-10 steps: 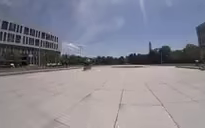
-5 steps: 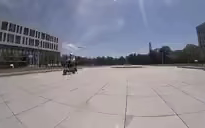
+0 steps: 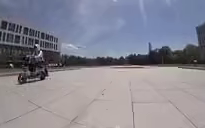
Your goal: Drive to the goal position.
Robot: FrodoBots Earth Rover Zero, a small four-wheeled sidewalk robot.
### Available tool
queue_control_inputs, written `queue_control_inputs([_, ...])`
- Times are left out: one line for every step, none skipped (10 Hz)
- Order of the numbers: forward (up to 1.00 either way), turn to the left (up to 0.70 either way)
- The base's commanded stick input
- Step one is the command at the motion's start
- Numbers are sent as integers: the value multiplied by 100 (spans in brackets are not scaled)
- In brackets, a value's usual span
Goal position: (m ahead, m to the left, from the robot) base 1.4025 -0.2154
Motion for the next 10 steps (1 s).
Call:
queue_control_inputs([69,0])
queue_control_inputs([69,0])
queue_control_inputs([69,0])
queue_control_inputs([69,-3])
queue_control_inputs([69,-13])
queue_control_inputs([69,-24])
queue_control_inputs([69,-31])
queue_control_inputs([69,0])
queue_control_inputs([69,0])
queue_control_inputs([69,0])
